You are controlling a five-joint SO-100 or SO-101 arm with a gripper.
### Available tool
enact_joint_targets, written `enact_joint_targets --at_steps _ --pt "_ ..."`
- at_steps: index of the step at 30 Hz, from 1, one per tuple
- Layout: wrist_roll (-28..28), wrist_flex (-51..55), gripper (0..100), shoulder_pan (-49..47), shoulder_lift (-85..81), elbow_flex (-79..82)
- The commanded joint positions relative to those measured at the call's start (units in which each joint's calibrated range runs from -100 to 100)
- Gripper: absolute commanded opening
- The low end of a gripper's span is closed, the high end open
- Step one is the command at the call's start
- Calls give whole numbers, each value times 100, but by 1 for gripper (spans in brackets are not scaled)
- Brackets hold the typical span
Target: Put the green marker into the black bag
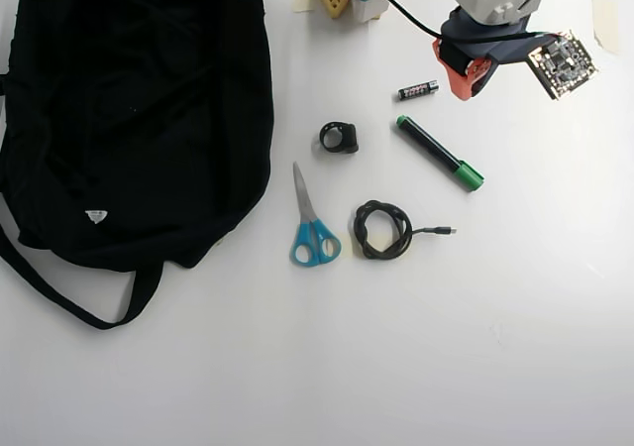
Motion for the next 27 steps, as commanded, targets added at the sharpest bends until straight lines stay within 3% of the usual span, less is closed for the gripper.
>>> enact_joint_targets --at_steps 1,11,17,20,27 --pt "-77 -298 3 -59 -29 164" --pt "-61 -557 4 23 -29 847" --pt "-40 -565 17 31 -29 1071" --pt "-14 -565 18 76 -20 1143" --pt "80 -1444 19 68 -12 1673"
